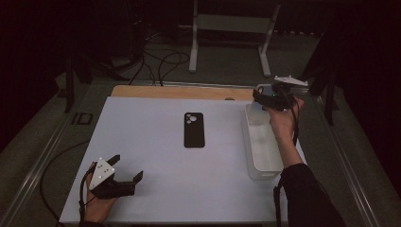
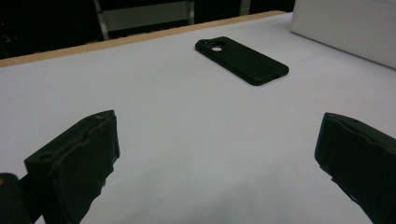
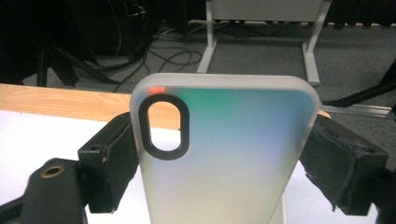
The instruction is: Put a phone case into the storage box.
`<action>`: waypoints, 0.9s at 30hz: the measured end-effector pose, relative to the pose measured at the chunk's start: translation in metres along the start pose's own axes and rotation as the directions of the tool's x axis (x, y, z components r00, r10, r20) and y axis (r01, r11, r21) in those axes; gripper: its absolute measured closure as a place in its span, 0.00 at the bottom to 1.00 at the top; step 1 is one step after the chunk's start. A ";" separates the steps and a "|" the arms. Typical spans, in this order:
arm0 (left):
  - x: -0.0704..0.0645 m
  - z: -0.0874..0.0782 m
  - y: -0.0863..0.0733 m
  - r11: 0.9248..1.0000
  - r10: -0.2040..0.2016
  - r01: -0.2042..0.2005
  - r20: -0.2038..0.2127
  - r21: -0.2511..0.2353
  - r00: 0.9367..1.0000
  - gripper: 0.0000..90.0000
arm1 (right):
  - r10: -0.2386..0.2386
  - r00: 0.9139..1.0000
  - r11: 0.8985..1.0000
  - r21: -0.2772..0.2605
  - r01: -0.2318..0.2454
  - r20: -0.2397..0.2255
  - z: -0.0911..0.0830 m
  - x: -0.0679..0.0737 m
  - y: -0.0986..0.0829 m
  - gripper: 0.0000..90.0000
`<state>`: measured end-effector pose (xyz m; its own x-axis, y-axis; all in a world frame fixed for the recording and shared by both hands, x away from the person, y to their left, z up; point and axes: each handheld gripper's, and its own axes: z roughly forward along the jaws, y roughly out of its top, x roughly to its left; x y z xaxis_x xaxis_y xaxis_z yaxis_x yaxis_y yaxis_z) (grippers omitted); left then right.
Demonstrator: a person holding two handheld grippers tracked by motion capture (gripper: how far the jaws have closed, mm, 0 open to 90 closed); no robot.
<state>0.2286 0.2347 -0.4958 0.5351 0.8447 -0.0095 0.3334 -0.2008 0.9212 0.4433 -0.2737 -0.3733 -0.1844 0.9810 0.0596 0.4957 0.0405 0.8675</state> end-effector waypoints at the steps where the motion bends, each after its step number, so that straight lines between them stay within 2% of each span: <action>1: 0.000 0.000 0.000 1.000 0.000 0.000 0.000 0.000 1.000 0.00 | 0.000 1.000 1.000 0.000 0.000 0.000 0.000 0.000 0.000 0.19; 27: 0.000 0.000 0.000 1.000 -0.002 0.002 -0.003 -0.005 1.000 0.00 | 0.007 1.000 0.996 0.088 -0.009 0.028 0.026 -0.004 -0.026 0.19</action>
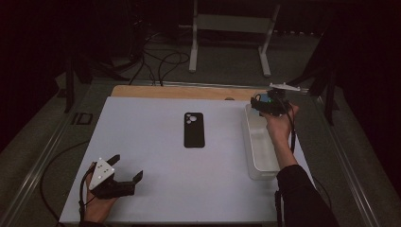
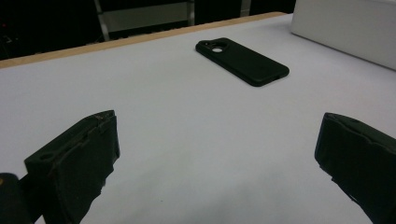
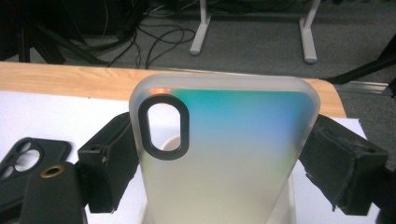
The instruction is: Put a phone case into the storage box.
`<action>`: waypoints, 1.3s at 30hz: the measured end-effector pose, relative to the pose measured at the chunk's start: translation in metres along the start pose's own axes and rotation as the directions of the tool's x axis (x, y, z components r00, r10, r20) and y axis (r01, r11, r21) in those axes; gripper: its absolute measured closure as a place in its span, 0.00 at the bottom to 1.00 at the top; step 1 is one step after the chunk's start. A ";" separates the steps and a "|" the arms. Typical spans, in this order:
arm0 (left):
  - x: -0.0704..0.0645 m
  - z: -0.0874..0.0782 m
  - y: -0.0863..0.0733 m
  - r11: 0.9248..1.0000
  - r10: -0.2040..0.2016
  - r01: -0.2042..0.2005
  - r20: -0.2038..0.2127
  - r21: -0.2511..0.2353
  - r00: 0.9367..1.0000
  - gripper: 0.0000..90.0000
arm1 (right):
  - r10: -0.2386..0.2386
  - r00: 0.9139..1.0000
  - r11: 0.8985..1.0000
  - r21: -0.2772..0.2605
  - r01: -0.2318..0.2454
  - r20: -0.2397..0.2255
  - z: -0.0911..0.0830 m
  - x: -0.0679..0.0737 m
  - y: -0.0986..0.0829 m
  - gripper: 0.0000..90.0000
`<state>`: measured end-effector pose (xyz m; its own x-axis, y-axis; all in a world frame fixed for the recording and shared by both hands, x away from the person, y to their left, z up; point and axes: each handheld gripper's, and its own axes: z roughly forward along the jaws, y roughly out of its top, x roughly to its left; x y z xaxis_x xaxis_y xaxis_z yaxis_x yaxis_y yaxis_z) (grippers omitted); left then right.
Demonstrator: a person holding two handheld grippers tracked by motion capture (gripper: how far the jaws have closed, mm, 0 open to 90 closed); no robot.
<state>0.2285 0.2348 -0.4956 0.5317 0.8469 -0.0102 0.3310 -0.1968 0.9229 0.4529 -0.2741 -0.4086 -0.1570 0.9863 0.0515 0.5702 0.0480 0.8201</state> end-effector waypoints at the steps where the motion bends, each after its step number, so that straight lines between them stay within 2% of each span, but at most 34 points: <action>1: 0.000 0.000 0.000 1.000 0.000 0.000 0.000 0.000 1.000 0.00 | 0.001 1.000 1.000 0.003 -0.001 0.001 0.001 0.000 0.000 0.19; 26: 0.000 0.000 0.000 1.000 -0.001 0.001 0.001 -0.002 1.000 0.00 | 0.009 0.999 0.997 0.079 -0.012 0.044 0.027 -0.003 -0.016 0.19; 39: 0.001 -0.001 0.000 1.000 -0.001 0.001 0.002 -0.003 1.000 0.00 | 0.036 0.997 0.998 0.052 -0.040 0.067 0.035 -0.003 -0.015 0.19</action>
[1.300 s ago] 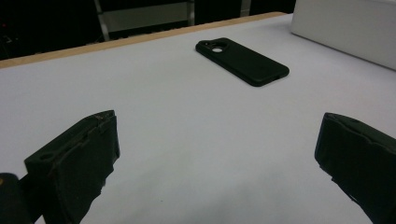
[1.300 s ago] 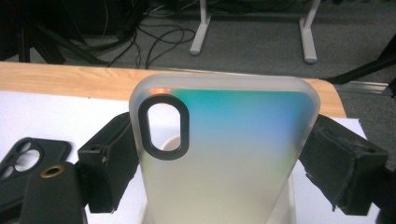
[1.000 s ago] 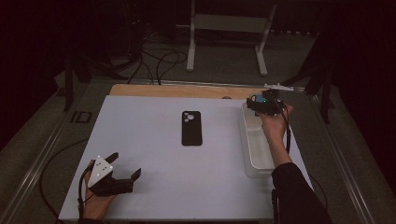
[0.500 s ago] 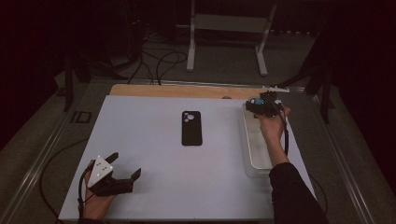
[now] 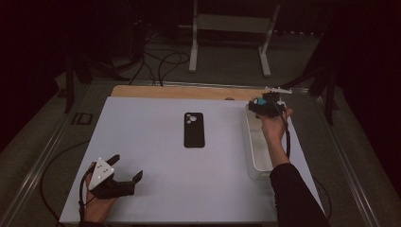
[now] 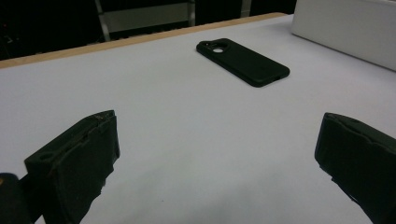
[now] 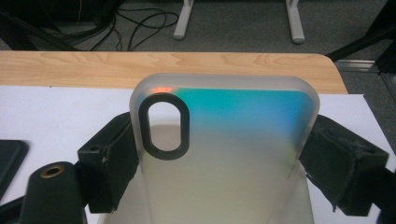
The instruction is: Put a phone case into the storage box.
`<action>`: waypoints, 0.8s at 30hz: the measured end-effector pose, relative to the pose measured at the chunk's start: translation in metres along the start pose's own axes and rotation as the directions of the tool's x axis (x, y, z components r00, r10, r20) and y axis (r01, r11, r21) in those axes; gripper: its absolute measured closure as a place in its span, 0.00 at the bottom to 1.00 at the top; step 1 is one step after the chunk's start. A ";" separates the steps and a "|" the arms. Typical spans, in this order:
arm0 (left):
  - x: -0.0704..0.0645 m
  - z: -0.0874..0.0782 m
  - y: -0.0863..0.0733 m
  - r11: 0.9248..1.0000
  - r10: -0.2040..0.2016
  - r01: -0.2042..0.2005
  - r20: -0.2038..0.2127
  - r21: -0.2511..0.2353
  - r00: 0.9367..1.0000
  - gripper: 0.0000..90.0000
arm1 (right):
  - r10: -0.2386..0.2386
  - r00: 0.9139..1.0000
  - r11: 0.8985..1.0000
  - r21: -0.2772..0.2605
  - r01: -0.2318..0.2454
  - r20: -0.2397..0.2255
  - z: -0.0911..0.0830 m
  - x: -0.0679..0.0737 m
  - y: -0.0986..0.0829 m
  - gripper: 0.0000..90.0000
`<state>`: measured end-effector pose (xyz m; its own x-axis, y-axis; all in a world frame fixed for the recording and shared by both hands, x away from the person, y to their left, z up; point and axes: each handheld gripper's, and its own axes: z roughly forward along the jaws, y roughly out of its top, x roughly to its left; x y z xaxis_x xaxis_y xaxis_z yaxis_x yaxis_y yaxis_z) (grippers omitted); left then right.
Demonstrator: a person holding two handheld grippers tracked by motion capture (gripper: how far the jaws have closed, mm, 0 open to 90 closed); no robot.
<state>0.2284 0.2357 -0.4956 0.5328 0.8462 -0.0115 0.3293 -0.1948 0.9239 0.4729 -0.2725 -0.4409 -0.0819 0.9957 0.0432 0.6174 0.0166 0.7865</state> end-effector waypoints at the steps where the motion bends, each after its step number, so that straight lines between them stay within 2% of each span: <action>1: 0.000 0.000 0.000 1.000 0.000 0.000 -0.001 0.000 1.000 0.00 | 0.000 1.000 1.000 -0.002 0.000 0.000 0.001 0.000 0.000 0.19; 12: 0.000 0.000 0.000 1.000 0.000 0.000 -0.001 0.003 1.000 0.00 | -0.024 1.000 1.000 -0.009 0.024 0.016 0.006 0.006 0.001 0.19; 20: 0.000 0.001 0.000 1.000 -0.001 0.001 -0.001 0.004 1.000 0.00 | -0.017 1.000 1.000 -0.012 0.017 0.018 0.009 0.005 0.000 0.18; 24: 0.000 0.001 -0.001 1.000 -0.002 0.002 -0.001 0.003 1.000 0.00 | -0.020 1.000 1.000 -0.023 0.020 0.004 0.008 0.004 0.001 0.13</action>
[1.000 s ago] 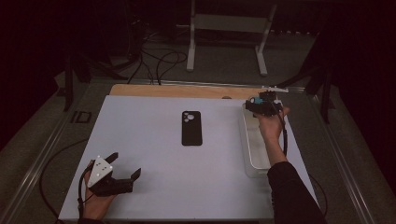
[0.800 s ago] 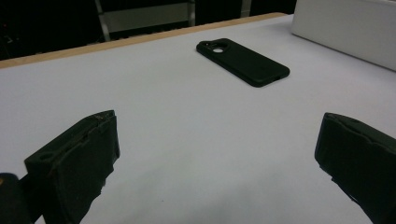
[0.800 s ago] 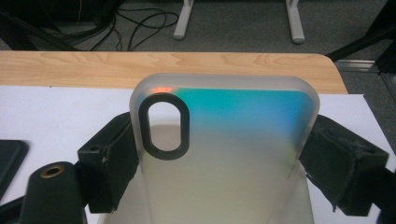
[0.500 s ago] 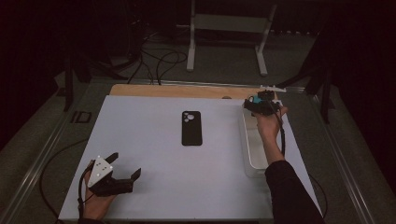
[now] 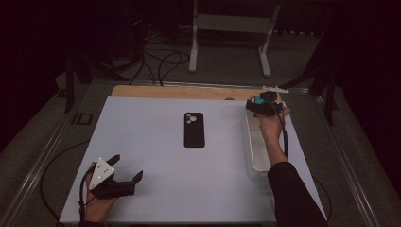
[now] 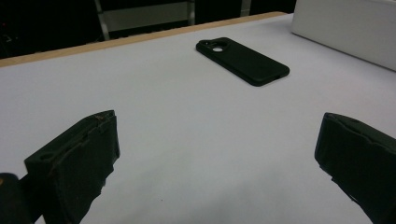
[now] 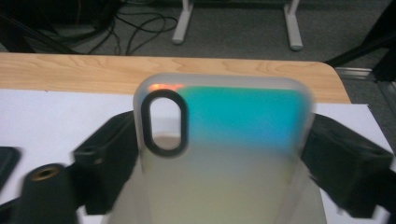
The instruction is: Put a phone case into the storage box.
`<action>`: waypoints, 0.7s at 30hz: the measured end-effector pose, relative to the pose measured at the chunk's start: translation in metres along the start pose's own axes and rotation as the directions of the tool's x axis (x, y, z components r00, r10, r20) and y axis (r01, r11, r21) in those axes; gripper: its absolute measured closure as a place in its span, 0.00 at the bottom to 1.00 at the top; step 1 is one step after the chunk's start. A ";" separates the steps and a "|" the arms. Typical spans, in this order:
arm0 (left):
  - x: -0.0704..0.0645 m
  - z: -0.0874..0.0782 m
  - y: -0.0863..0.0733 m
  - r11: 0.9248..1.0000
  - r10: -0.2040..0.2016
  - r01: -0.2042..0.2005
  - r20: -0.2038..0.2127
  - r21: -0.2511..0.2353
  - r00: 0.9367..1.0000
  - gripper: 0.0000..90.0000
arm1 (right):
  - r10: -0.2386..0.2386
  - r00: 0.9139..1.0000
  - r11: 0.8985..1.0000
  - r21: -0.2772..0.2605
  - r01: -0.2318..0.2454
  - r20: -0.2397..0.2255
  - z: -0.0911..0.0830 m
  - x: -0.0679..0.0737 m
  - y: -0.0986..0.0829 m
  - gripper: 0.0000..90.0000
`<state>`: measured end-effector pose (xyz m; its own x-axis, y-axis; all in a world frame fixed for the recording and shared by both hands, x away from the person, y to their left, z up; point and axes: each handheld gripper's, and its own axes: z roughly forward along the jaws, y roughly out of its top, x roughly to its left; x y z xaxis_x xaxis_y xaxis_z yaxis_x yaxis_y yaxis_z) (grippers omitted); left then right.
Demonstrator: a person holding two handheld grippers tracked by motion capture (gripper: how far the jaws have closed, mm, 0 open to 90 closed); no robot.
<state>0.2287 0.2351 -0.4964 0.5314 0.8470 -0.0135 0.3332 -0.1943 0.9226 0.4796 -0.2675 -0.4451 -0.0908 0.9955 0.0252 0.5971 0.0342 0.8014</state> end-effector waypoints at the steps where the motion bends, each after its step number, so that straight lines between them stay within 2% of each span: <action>1: 0.000 0.000 0.000 1.000 0.000 0.000 0.000 0.000 1.000 0.00 | 0.000 1.000 1.000 0.000 0.000 -0.002 0.000 0.000 0.000 0.12; 7: 0.000 0.000 0.000 1.000 0.000 0.000 0.000 0.001 1.000 0.00 | -0.006 1.000 1.000 -0.004 0.006 -0.014 -0.006 -0.003 0.002 0.10; 18: 0.000 -0.001 0.000 1.000 -0.006 0.005 -0.005 -0.003 1.000 0.00 | -0.011 0.998 1.000 -0.028 0.010 -0.055 -0.029 -0.003 0.007 0.11; 20: 0.000 -0.001 0.000 1.000 -0.004 0.004 -0.005 -0.001 1.000 0.00 | -0.045 0.996 0.999 -0.033 0.043 -0.073 -0.038 0.000 0.007 0.11; 21: 0.000 -0.001 0.000 1.000 -0.004 0.004 -0.005 -0.001 1.000 0.00 | -0.045 0.996 0.999 -0.033 0.043 -0.073 -0.038 0.000 0.007 0.11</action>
<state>0.2280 0.2359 -0.4958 0.5260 0.8503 -0.0148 0.3343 -0.1907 0.9230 0.4540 -0.2703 -0.4170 -0.1755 0.9839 0.0327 0.5664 0.0738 0.8208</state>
